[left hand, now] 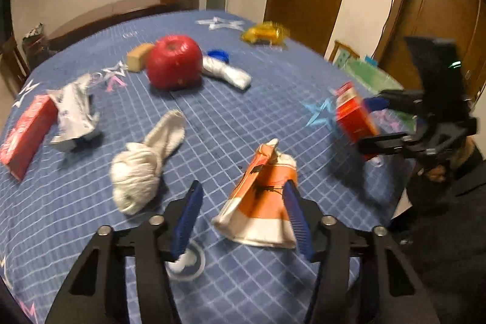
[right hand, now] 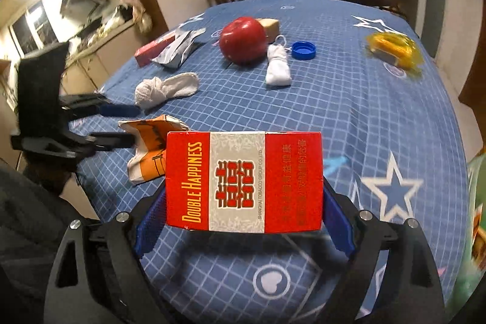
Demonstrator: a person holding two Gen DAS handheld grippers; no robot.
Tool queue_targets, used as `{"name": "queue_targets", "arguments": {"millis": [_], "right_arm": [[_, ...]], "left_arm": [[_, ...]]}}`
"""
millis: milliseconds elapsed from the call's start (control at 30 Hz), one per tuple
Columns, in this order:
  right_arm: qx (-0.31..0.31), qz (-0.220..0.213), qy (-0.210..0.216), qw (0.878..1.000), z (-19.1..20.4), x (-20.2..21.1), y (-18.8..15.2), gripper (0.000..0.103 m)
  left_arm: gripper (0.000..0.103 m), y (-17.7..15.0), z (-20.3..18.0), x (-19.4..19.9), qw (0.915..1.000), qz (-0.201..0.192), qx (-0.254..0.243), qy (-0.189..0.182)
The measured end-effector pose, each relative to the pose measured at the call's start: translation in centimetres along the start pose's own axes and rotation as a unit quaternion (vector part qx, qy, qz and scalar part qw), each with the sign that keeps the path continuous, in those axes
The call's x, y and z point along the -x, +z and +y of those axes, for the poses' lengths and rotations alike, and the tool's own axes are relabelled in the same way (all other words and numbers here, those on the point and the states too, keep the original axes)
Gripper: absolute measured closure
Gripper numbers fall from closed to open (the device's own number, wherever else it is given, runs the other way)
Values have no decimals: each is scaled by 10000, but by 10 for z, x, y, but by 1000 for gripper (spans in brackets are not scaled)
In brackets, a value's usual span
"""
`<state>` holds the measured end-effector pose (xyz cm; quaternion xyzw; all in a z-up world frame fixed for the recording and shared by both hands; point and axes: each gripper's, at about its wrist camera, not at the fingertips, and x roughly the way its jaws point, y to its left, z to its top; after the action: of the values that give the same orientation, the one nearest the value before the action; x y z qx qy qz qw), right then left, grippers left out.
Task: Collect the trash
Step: 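Grasp the red Double Happiness box with the right tool while the left tool grasps the orange tube, then carry the cigarette box and orange tube over the green bin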
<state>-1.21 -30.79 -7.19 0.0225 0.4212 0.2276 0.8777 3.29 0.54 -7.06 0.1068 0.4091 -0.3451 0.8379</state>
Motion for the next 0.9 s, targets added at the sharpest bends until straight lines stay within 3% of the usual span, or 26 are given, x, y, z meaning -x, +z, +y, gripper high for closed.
{"name": "queue_targets", "arguments": {"millis": [100,167,333,533,900], "right_arm": [[-70,-96,92,9999,1,2,-1,18],[-84,-194,92,9997,1,6,-3,18],[-197,-469,-28,9987,-1,14,0,18],[-264,-870,-379,9951,-3,29,9,18],[-667,-1407,-1288,9794,-30,71,19,18]], "left_arm": [[75,0,-1,-18,9996,269,44,110],[90,-2,-4,-14,9999,153,6,40],[91,6,-11,13,9994,-305,90,95],[91,37,-22,36,9955,-738,228,551],[91,114,-77,14,9862,-1036,165,1282]]}}
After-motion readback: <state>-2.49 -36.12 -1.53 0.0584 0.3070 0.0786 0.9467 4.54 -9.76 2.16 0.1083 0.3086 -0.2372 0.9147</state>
